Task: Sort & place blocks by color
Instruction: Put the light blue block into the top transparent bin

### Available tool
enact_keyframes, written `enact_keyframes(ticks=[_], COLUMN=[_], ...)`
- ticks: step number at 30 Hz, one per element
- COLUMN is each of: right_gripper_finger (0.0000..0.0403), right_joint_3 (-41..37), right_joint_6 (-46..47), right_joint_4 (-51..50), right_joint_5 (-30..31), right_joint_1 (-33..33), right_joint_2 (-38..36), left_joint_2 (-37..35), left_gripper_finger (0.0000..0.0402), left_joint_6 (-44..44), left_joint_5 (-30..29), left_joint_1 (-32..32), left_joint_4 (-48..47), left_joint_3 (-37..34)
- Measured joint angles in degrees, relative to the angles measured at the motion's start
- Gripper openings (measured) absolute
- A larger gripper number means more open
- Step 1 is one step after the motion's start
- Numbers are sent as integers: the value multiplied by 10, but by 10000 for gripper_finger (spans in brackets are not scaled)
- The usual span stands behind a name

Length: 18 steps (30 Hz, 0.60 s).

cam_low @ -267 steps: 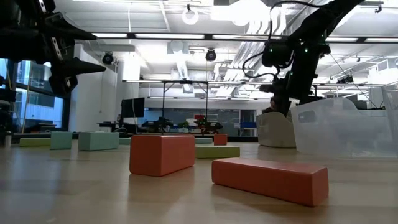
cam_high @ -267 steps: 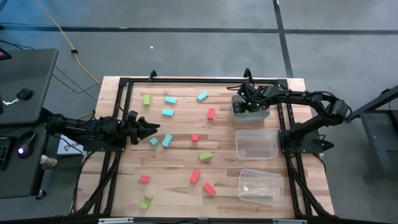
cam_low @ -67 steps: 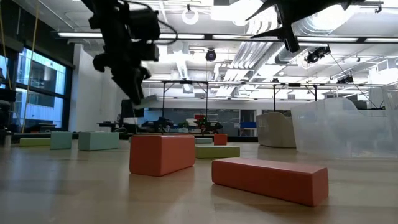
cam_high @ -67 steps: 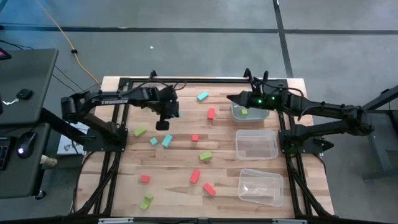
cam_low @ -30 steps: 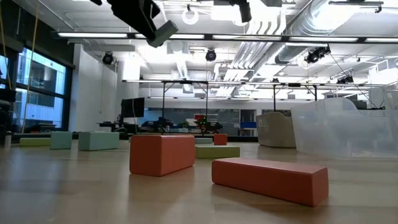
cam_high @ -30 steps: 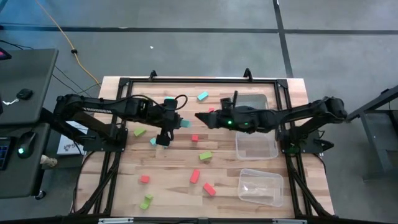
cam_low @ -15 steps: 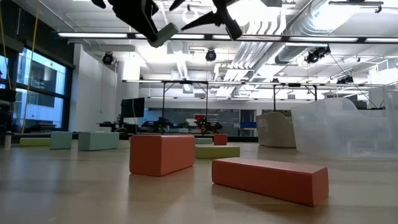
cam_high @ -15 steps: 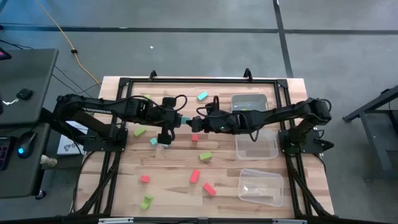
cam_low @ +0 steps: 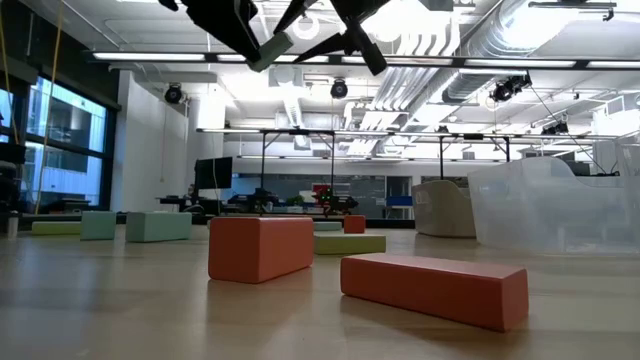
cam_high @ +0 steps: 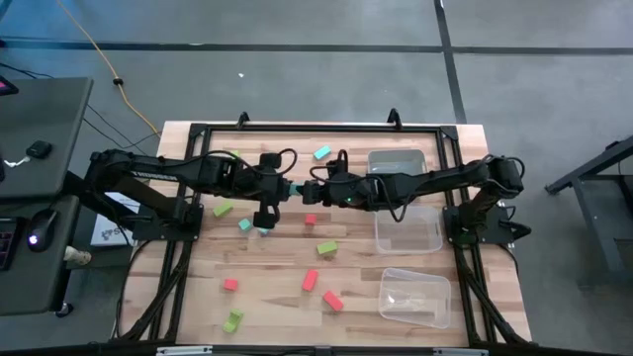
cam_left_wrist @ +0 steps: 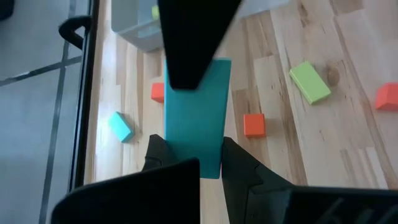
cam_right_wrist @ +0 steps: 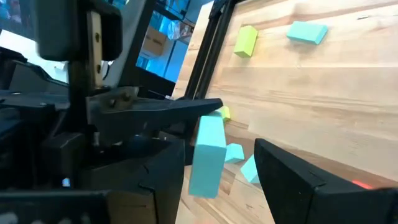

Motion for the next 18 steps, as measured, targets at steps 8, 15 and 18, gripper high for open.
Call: enact_keyframes(ticks=[8, 15, 18], right_gripper_finger=[181, 121, 76], right_joint_3=[0, 0, 0], right_joint_6=[0, -20, -35], right_joint_4=[0, 0, 2], right_joint_5=[-6, -6, -5], right_joint_1=[-7, -9, -9], right_joint_2=[0, 0, 0], left_joint_2=[0, 0, 0], left_gripper_finger=[0, 0, 0], left_joint_6=[0, 0, 0], left_joint_5=[0, 0, -1], left_joint_1=[0, 0, 0], left_joint_4=[21, 22, 21], left_joint_3=[0, 0, 0])
